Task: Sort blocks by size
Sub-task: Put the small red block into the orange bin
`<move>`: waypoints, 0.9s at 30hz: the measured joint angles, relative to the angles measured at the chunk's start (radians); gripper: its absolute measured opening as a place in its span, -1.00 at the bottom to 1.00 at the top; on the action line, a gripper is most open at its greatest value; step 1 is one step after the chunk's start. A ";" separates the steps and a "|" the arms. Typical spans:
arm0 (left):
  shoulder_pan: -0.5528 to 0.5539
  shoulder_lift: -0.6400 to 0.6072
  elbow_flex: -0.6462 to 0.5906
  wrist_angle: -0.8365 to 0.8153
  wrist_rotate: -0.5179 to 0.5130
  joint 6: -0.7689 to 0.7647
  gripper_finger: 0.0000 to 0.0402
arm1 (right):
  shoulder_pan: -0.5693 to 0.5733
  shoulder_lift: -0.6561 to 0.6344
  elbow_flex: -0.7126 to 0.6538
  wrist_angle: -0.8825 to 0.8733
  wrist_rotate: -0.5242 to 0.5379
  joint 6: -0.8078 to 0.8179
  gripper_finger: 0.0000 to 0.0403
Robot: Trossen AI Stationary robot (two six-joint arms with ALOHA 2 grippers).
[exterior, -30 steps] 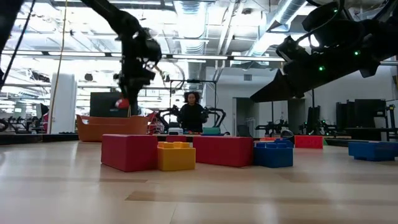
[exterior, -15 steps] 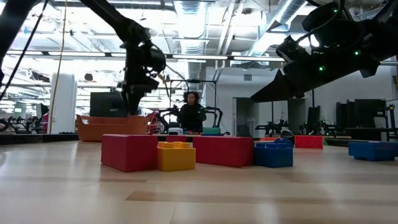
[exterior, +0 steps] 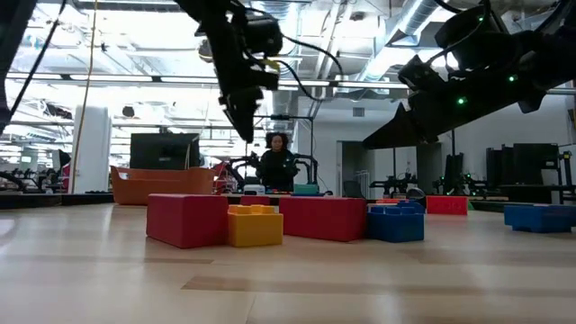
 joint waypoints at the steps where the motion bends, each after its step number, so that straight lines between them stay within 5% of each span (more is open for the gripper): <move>1: -0.011 0.017 0.000 -0.005 -0.001 -0.011 -0.03 | 0.004 0.000 0.000 0.000 0.000 0.001 0.29; 8: 0.017 0.127 -0.001 -0.033 0.149 -0.194 -0.04 | 0.028 0.000 0.000 0.004 0.000 0.001 0.29; 27: 0.023 0.236 -0.001 -0.159 0.037 -0.358 -0.04 | 0.027 0.000 0.000 0.028 0.000 -0.002 0.29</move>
